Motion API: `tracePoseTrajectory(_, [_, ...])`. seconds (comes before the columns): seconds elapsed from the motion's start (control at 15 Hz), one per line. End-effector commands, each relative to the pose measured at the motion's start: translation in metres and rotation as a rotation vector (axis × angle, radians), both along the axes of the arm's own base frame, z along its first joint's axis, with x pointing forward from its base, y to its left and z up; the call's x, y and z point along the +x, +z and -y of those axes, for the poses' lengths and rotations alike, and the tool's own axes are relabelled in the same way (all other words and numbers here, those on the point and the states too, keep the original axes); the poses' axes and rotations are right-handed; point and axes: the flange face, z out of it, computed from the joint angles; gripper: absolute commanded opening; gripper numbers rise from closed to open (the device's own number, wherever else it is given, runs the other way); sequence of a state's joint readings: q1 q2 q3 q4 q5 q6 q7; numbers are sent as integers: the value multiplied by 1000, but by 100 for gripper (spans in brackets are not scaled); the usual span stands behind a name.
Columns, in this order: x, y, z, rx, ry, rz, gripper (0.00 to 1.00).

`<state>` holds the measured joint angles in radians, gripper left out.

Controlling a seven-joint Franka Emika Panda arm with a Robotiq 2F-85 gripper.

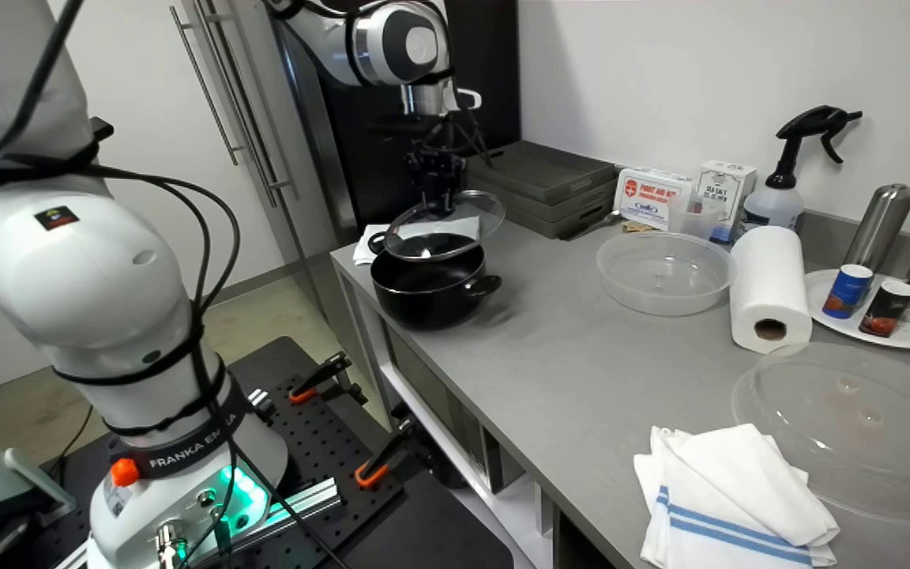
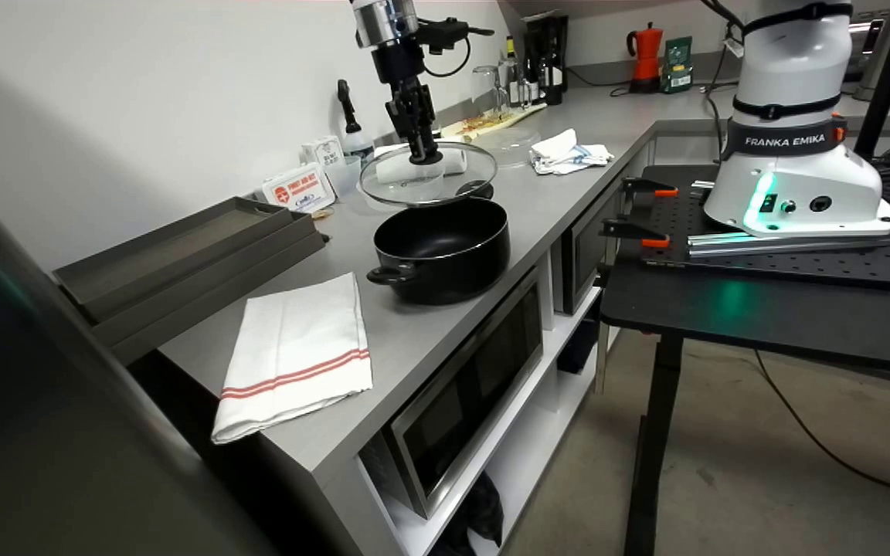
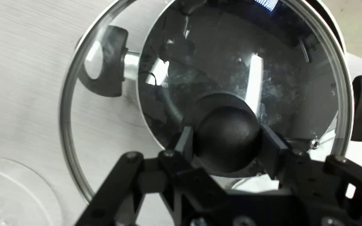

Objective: Remove the glass lid from the pot and put it on the right side of the counter.

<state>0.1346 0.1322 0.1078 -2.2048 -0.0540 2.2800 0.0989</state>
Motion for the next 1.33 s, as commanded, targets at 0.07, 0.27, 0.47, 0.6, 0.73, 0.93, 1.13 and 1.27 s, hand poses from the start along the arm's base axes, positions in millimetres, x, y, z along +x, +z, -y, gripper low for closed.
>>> tracePoseTrajectory(0.07, [25,29,57,-18,-144,15,26])
tracePoseTrajectory(0.27, [37,40,102,-17,-239,13,26])
tracePoseTrajectory(0.47, [44,47,143,-14,-323,3,26])
tracePoseTrajectory(0.6, [48,48,171,-9,-378,-6,26])
tracePoseTrajectory(0.73, [50,47,199,-1,-434,-18,26])
tracePoseTrajectory(0.93, [53,40,240,28,-525,-43,26])
tracePoseTrajectory(1.13, [56,29,273,66,-613,-65,26])
tracePoseTrajectory(1.27, [59,18,291,91,-666,-77,26])
